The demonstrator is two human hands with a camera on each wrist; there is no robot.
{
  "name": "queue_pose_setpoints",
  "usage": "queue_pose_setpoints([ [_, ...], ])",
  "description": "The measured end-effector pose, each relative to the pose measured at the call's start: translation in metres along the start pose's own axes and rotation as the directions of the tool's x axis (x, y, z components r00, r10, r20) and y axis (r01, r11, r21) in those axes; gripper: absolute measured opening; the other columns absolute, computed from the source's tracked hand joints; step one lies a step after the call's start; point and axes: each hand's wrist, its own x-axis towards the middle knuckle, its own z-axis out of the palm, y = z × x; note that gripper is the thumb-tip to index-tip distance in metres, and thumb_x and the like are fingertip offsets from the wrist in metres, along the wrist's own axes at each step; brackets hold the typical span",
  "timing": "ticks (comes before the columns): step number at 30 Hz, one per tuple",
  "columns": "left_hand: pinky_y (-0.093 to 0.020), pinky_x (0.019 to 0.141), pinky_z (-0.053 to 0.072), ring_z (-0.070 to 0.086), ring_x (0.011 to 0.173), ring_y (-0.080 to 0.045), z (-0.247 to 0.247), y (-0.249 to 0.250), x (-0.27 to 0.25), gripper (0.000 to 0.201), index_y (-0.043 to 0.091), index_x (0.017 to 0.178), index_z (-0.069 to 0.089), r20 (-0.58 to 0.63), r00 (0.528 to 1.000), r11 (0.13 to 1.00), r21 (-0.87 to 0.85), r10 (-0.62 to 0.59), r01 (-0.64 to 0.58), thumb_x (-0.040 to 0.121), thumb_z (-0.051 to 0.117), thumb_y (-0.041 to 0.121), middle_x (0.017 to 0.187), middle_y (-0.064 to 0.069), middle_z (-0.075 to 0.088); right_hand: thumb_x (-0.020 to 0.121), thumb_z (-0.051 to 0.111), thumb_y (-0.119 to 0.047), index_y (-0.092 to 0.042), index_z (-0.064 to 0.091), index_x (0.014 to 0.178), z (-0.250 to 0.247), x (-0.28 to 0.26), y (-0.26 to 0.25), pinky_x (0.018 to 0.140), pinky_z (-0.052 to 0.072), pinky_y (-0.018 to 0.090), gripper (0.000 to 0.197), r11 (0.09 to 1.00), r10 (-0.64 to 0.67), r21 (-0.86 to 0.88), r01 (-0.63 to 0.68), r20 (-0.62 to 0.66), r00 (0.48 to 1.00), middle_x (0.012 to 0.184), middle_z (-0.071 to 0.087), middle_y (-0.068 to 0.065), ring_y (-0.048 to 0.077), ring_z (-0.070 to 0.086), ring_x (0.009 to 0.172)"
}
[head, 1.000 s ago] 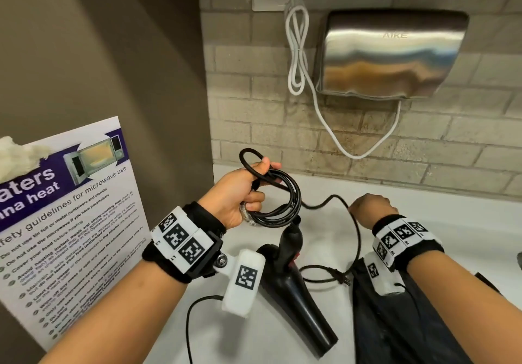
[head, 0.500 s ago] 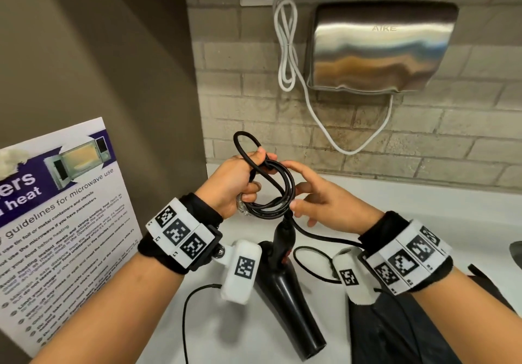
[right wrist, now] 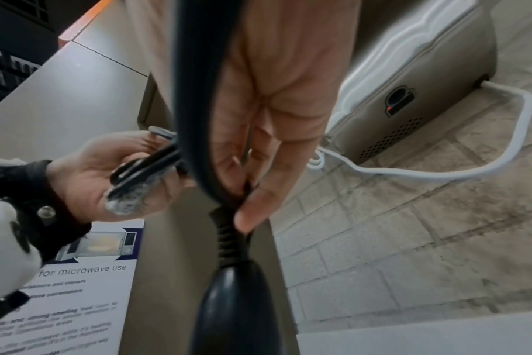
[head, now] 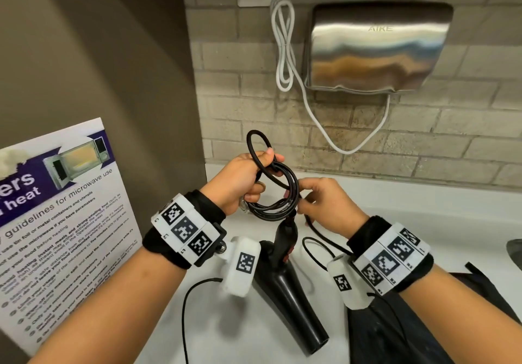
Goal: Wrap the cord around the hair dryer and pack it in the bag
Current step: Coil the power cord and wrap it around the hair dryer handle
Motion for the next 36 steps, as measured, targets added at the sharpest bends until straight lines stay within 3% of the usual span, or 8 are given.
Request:
queue_pose_setpoints([
  [8, -0.011, 0.033, 0.015, 0.017, 0.033, -0.002, -0.015, -0.001, -0.008, 0.026, 0.018, 0.095, 0.061, 0.053, 0.998, 0.997, 0.058, 0.038, -0.041, 0.099, 0.035, 0.021, 0.058, 0.015, 0.063, 0.084, 0.046, 0.009, -0.006, 0.07, 0.1, -0.035, 0.022, 0.045, 0.07, 0.052, 0.021, 0.032, 0.974, 0.134, -0.135, -0.182, -0.307, 0.942, 0.084, 0.063, 0.0, -0.001, 0.05, 0.065],
  [11, -0.011, 0.034, 0.015, 0.017, 0.034, -0.002, -0.02, -0.001, -0.009, 0.027, 0.02, 0.09, 0.061, 0.041, 0.995, 0.996, 0.002, 0.089, -0.089, 0.099, 0.035, 0.02, 0.058, 0.016, 0.06, 0.084, 0.045, 0.009, -0.003, 0.069, 0.1, -0.034, 0.024, 0.057, 0.054, 0.042, 0.007, 0.031, 0.959, 0.188, -0.153, -0.238, -0.283, 0.941, 0.084, 0.062, 0.002, -0.001, 0.048, 0.063],
  [16, -0.011, 0.034, 0.016, 0.018, 0.034, -0.002, -0.019, -0.012, -0.008, 0.024, 0.019, 0.088, 0.059, 0.029, 0.993, 0.993, -0.007, 0.117, -0.117, 0.098, 0.037, 0.018, 0.061, 0.014, 0.054, 0.084, 0.048, 0.009, -0.002, 0.071, 0.095, -0.018, 0.025, 0.079, 0.079, 0.042, 0.022, 0.028, 0.923, 0.21, -0.272, -0.272, -0.237, 0.949, 0.1, 0.07, 0.012, 0.018, 0.058, 0.085],
  [22, -0.01, 0.036, 0.017, 0.019, 0.033, -0.002, -0.019, -0.015, -0.006, 0.018, 0.016, 0.09, 0.054, 0.056, 0.98, 0.979, 0.059, 0.193, -0.196, 0.097, 0.038, 0.013, 0.052, 0.019, 0.051, 0.085, 0.054, -0.002, -0.019, 0.06, 0.118, -0.003, 0.023, 0.075, 0.094, 0.046, 0.033, 0.038, 0.704, 0.354, -0.666, -0.244, 0.031, 0.935, 0.12, 0.06, 0.007, 0.026, 0.051, 0.115],
  [26, -0.009, 0.036, 0.017, 0.019, 0.033, -0.001, -0.019, -0.012, -0.004, 0.019, 0.017, 0.089, 0.055, 0.057, 0.977, 0.976, 0.062, 0.206, -0.209, 0.097, 0.039, 0.011, 0.057, 0.011, 0.046, 0.093, 0.048, -0.031, -0.022, 0.063, 0.106, -0.002, 0.017, 0.009, 0.07, 0.04, 0.008, 0.022, 0.997, 0.015, -0.076, -0.025, -0.129, 0.991, 0.097, 0.065, -0.006, 0.004, 0.057, 0.086],
  [28, -0.01, 0.036, 0.016, 0.02, 0.033, -0.001, -0.018, -0.012, -0.002, 0.019, 0.017, 0.089, 0.055, 0.048, 0.975, 0.973, 0.074, 0.216, -0.22, 0.096, 0.039, 0.011, 0.063, 0.004, 0.039, 0.089, 0.042, -0.046, -0.028, 0.061, 0.101, -0.002, 0.013, -0.022, 0.077, 0.045, 0.012, 0.028, 0.97, -0.063, 0.23, 0.072, -0.049, 0.997, 0.095, 0.067, -0.005, 0.002, 0.061, 0.088],
  [31, -0.011, 0.036, 0.016, 0.02, 0.033, -0.001, -0.015, -0.011, 0.002, 0.018, 0.019, 0.088, 0.056, 0.046, 0.973, 0.969, 0.092, 0.227, -0.231, 0.096, 0.041, 0.012, 0.064, 0.001, 0.038, 0.089, 0.049, -0.038, -0.024, 0.057, 0.095, 0.003, 0.012, -0.038, 0.083, 0.05, 0.039, 0.018, 0.961, -0.108, 0.255, 0.104, 0.002, 0.994, 0.096, 0.066, 0.011, 0.03, 0.064, 0.088],
  [36, -0.01, 0.035, 0.016, 0.019, 0.033, -0.002, -0.008, -0.011, 0.002, 0.016, 0.017, 0.092, 0.057, 0.084, 0.978, 0.977, 0.074, 0.192, -0.198, 0.096, 0.042, 0.015, 0.061, 0.007, 0.052, 0.087, 0.056, -0.003, -0.021, 0.042, 0.078, 0.008, 0.011, -0.031, 0.065, 0.049, 0.034, 0.024, 0.956, -0.153, 0.245, 0.159, -0.044, 0.987, 0.079, 0.054, -0.006, 0.011, 0.062, 0.062],
])
